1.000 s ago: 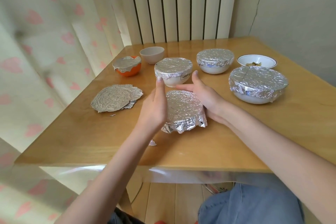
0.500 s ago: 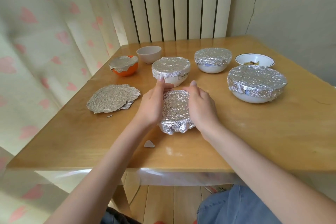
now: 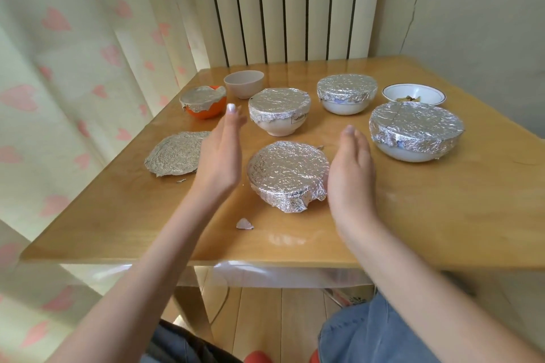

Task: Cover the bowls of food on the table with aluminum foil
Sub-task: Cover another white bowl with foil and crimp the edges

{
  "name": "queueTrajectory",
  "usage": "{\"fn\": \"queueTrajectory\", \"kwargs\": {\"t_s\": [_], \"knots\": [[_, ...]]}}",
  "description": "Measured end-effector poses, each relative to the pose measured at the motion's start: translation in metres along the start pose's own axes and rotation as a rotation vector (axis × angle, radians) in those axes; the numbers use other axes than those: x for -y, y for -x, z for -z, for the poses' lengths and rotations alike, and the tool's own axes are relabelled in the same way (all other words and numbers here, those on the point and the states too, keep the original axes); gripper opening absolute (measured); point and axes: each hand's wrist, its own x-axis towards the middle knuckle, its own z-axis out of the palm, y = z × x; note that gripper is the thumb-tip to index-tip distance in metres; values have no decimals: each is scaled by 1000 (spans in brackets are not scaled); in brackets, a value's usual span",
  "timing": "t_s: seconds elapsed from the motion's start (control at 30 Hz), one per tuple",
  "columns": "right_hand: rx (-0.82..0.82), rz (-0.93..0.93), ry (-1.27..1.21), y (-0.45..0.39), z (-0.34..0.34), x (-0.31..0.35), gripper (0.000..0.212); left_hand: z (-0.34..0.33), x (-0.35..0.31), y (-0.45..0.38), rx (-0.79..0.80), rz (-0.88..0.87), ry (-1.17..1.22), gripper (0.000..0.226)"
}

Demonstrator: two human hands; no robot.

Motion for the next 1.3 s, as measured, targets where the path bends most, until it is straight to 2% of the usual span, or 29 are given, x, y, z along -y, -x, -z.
{"fn": "queueTrajectory", "kwargs": {"t_s": [0.13, 0.23, 0.37, 0.43, 0.53, 0.6, 0.73, 0.87, 0.9, 0.97, 1.03, 1.13, 1.2, 1.3], "knots": [[-25, -87, -141, 29, -27, -4, 46, -15, 4, -17, 375, -10, 186, 73], [-120, -86, -142, 28, -40, -5, 43, -26, 10, -18, 473, 35, 196, 73], [-217, -57, -124, 18, -42, -8, 37, -28, 15, -18, 349, 126, 113, 73], [-219, -85, -95, 12, -42, -7, 36, -31, 12, -9, 236, 173, 135, 71], [-53, -186, -102, -5, -40, -9, 47, -39, 2, 13, -103, 253, 126, 64], [75, -231, -101, -14, -39, -12, 55, -43, -4, 21, -214, 298, 134, 63], [221, -290, -217, -19, -33, -12, 55, -46, -8, 24, -223, 336, 187, 66], [327, -360, -267, -22, -16, -9, 63, -30, 1, 22, -115, 284, 116, 73], [290, -365, -261, -21, -10, -10, 64, -22, 6, 18, -100, 259, 117, 72], [53, -327, -230, -14, 0, -11, 58, -6, 9, 5, -112, 202, 240, 74], [-104, -297, -254, 0, -1, -11, 46, -1, 12, -11, -6, 159, 288, 78], [-93, -308, -372, 23, -33, -9, 31, -8, 4, -20, 308, 181, 331, 73], [-180, -290, -372, 30, -50, -7, 28, -14, 2, -19, 443, 235, 397, 74], [-265, -248, -337, 19, -60, -9, 38, -20, 4, -15, 385, 332, 475, 75]]}}
